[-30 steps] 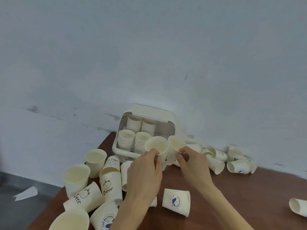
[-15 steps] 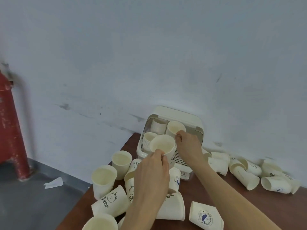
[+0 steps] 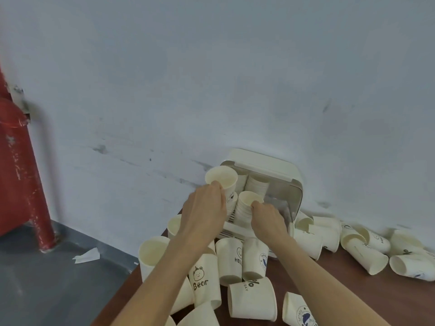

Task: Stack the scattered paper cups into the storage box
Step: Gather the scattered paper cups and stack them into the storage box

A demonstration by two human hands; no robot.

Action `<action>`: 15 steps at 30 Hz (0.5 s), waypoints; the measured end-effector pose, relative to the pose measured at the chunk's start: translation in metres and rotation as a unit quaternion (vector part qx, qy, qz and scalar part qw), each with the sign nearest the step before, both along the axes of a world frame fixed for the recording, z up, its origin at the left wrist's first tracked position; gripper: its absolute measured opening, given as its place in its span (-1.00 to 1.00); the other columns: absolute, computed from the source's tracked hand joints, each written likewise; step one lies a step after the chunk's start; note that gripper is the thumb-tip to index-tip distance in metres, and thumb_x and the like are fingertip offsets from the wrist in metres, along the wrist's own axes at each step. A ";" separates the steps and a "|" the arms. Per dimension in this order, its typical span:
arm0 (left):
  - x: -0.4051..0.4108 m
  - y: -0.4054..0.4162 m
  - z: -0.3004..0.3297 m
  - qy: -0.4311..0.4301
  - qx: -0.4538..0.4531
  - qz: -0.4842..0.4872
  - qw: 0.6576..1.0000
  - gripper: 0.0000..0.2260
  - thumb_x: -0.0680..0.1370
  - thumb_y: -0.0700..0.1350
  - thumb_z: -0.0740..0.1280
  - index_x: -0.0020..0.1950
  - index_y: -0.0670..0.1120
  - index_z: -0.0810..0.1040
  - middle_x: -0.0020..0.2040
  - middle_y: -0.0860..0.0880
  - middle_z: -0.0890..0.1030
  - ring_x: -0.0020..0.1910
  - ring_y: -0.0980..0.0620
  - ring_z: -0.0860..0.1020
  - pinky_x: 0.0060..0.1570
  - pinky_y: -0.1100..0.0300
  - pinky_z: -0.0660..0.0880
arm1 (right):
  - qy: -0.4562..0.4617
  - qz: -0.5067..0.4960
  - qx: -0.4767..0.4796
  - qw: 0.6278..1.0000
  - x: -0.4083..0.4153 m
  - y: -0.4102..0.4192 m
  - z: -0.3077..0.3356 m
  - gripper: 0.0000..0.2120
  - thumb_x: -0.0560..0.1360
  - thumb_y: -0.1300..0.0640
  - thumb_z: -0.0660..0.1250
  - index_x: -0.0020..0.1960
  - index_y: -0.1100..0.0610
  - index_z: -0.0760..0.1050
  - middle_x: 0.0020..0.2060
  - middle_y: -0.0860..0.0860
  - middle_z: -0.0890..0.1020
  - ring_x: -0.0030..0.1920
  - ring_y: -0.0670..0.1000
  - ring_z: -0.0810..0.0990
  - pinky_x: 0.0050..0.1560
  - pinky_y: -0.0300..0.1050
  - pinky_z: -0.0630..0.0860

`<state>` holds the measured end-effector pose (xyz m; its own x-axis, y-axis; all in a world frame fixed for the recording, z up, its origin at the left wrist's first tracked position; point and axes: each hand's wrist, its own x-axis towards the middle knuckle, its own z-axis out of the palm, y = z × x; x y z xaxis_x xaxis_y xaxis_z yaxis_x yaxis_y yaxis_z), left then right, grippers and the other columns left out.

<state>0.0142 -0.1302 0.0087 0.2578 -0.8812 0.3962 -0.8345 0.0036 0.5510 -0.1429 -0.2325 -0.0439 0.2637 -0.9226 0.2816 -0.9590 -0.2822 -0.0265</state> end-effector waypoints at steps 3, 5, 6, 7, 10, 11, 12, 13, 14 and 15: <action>0.003 -0.027 -0.002 -0.012 -0.005 -0.013 1.000 -0.71 0.67 -0.05 0.02 0.03 -0.14 0.49 -0.06 -0.10 0.57 -0.09 -0.14 0.49 -0.15 0.01 0.45 | 0.027 0.008 -0.003 1.000 0.001 0.003 -0.001 -0.86 0.51 0.34 0.09 -0.04 0.19 0.38 -0.06 0.15 0.55 -0.03 0.17 0.49 -0.24 -0.06 0.26; 0.004 -0.044 -0.006 -0.022 -0.009 -0.023 0.999 -0.72 0.67 -0.06 0.02 0.03 -0.15 0.48 -0.06 -0.11 0.58 -0.10 -0.14 0.50 -0.18 0.03 0.43 | 0.039 0.008 -0.009 0.999 0.001 0.005 -0.002 -0.86 0.51 0.34 0.08 -0.04 0.17 0.37 -0.02 0.15 0.55 0.00 0.17 0.49 -0.21 -0.07 0.25; 0.004 -0.051 -0.010 -0.027 -0.009 -0.028 0.999 -0.72 0.67 -0.06 0.03 0.03 -0.15 0.48 -0.06 -0.12 0.58 -0.10 -0.15 0.51 -0.19 0.03 0.43 | 0.042 0.008 -0.014 0.999 0.002 0.005 -0.003 -0.85 0.51 0.34 0.08 -0.02 0.18 0.38 -0.01 0.15 0.55 0.00 0.17 0.49 -0.20 -0.07 0.24; 0.005 -0.058 -0.013 -0.032 -0.011 -0.032 0.999 -0.72 0.67 -0.07 0.03 0.02 -0.16 0.48 -0.06 -0.12 0.58 -0.11 -0.15 0.51 -0.19 0.02 0.43 | 0.044 0.009 -0.019 0.999 0.002 0.005 -0.003 -0.83 0.52 0.33 0.07 0.00 0.19 0.40 0.00 0.15 0.55 0.01 0.17 0.49 -0.18 -0.08 0.24; 0.004 -0.071 -0.021 -0.038 -0.025 -0.040 0.998 -0.73 0.67 -0.07 0.03 0.01 -0.16 0.47 -0.07 -0.11 0.57 -0.13 -0.14 0.51 -0.21 0.02 0.42 | 0.044 0.011 -0.030 0.999 0.002 0.004 -0.006 -0.80 0.52 0.33 0.08 0.06 0.20 0.42 0.03 0.14 0.56 0.03 0.15 0.49 -0.16 -0.11 0.23; 0.004 -0.075 -0.024 -0.037 -0.030 -0.042 0.998 -0.73 0.67 -0.07 0.03 0.01 -0.15 0.47 -0.07 -0.10 0.57 -0.13 -0.14 0.52 -0.20 0.00 0.43 | 0.043 0.013 -0.030 0.999 0.002 0.004 -0.007 -0.80 0.52 0.33 0.08 0.07 0.20 0.42 0.03 0.14 0.56 0.03 0.15 0.50 -0.15 -0.12 0.23; 0.003 -0.078 -0.026 -0.037 -0.030 -0.044 0.998 -0.73 0.67 -0.06 0.03 0.02 -0.15 0.47 -0.07 -0.09 0.56 -0.13 -0.14 0.52 -0.18 -0.01 0.45 | 0.042 0.014 -0.030 0.999 0.002 0.004 -0.007 -0.80 0.52 0.33 0.08 0.08 0.20 0.42 0.03 0.15 0.57 0.03 0.14 0.50 -0.15 -0.12 0.22; 0.003 -0.081 -0.029 -0.040 -0.028 -0.045 0.998 -0.73 0.67 -0.07 0.03 0.02 -0.14 0.48 -0.07 -0.09 0.56 -0.13 -0.13 0.52 -0.18 -0.01 0.46 | 0.039 0.016 -0.029 0.999 0.002 0.004 -0.008 -0.80 0.53 0.32 0.08 0.08 0.21 0.42 0.03 0.15 0.57 0.03 0.14 0.49 -0.15 -0.12 0.22; 0.003 -0.084 -0.032 -0.047 -0.021 -0.047 0.998 -0.74 0.67 -0.08 0.03 0.02 -0.14 0.47 -0.08 -0.08 0.56 -0.13 -0.13 0.53 -0.19 -0.01 0.47 | 0.037 0.016 -0.028 0.999 0.002 0.004 -0.008 -0.79 0.53 0.32 0.08 0.09 0.21 0.42 0.04 0.15 0.56 0.04 0.14 0.49 -0.15 -0.12 0.22; 0.002 -0.087 -0.035 -0.056 -0.011 -0.048 0.997 -0.77 0.66 -0.10 0.05 0.01 -0.13 0.47 -0.08 -0.09 0.55 -0.12 -0.13 0.53 -0.20 0.00 0.47 | 0.034 0.015 -0.027 0.999 0.001 0.004 -0.008 -0.79 0.53 0.32 0.09 0.10 0.21 0.41 0.04 0.15 0.56 0.05 0.14 0.49 -0.15 -0.12 0.22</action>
<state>0.0166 -0.2172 -0.0260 0.1261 -0.8902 0.4377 -0.8864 0.0970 0.4527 -0.1414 -0.2283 -0.0517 0.3120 -0.8978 0.3108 -0.9489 -0.3107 0.0553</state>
